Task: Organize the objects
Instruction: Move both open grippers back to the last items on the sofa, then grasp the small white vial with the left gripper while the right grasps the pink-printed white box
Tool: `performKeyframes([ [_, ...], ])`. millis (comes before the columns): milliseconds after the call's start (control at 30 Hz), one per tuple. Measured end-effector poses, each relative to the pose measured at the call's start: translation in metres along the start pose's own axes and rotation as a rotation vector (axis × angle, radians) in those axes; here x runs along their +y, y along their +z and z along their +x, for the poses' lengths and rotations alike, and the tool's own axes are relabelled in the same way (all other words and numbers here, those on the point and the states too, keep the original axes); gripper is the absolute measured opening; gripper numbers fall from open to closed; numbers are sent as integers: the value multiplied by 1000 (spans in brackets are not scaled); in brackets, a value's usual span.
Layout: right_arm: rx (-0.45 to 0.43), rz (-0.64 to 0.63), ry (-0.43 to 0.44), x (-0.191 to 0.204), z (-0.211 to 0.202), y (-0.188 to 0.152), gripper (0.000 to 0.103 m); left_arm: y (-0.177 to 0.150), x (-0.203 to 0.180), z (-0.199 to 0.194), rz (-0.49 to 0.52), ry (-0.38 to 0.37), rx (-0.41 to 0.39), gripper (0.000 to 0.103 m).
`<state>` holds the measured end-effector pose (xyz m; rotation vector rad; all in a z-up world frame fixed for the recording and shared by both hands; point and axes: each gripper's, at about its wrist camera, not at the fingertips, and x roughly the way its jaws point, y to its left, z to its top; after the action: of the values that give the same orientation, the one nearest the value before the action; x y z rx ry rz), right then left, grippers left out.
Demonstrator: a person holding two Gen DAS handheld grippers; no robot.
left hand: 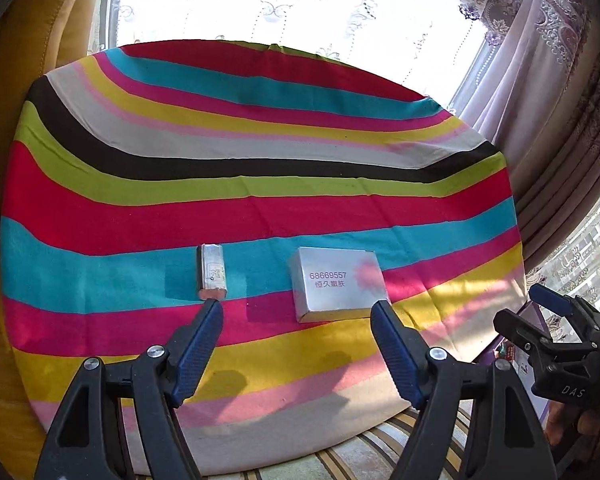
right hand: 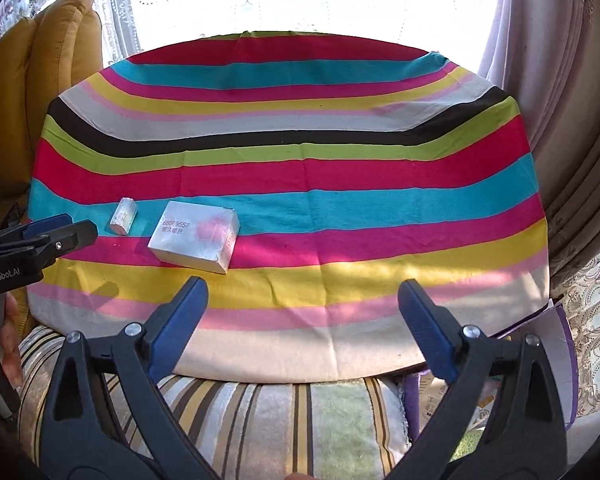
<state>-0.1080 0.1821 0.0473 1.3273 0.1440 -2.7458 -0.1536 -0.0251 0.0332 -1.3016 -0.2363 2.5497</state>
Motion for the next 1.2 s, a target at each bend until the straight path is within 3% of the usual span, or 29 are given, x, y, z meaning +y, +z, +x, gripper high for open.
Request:
performKeyframes([
  [300, 63, -51, 56, 55, 42, 14, 101, 8, 37, 40, -64, 77, 64, 76],
  [667, 121, -35, 45, 87, 82, 20, 102, 13, 49, 86, -37, 123, 133, 47],
  [800, 126, -21, 41, 94, 92, 22, 102, 10, 47, 96, 2, 135, 144, 27],
  [1200, 147, -23, -16, 109, 123, 27, 103, 8, 62, 69, -81, 94, 55, 27],
])
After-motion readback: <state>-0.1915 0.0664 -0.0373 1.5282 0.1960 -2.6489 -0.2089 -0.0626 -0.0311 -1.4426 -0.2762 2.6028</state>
